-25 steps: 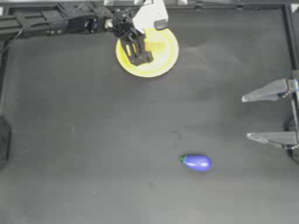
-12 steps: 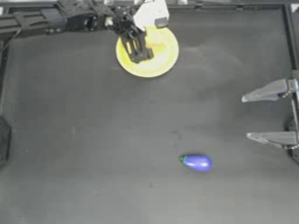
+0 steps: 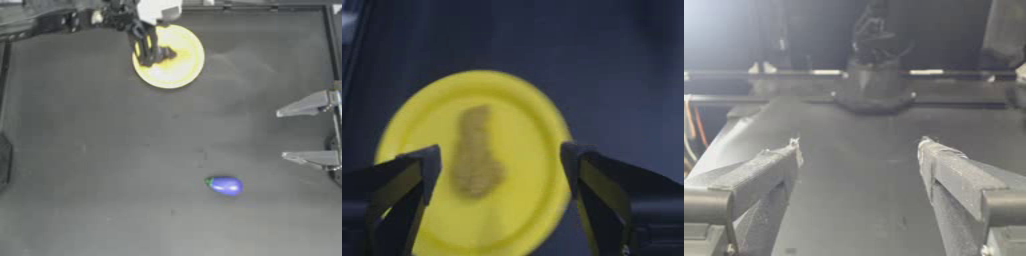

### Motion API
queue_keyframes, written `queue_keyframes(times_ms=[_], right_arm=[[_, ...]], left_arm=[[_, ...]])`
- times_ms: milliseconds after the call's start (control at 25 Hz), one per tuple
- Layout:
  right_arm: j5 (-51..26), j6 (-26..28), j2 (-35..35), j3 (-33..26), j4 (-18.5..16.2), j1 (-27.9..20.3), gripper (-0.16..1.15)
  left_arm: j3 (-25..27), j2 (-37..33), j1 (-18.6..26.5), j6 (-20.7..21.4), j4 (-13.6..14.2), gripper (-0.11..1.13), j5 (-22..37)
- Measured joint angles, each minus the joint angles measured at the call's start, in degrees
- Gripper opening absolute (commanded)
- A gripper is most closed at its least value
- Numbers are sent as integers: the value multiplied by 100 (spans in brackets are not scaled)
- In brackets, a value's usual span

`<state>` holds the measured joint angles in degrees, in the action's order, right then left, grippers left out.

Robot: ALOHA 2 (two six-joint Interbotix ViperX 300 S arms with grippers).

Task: Put brown chicken wing on plate

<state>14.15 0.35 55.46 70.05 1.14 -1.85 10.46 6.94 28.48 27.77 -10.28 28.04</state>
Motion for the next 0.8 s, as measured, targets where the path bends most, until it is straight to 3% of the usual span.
queue_keyframes(times_ms=[280,800], right_arm=[[9,0,0,0,0,9,99],[0,0,0,0,0,0,99]], left_arm=[[642,-896,-703,-70,-18,99,-132],[2074,-2329,-1670,-624,-202,99,-1257]])
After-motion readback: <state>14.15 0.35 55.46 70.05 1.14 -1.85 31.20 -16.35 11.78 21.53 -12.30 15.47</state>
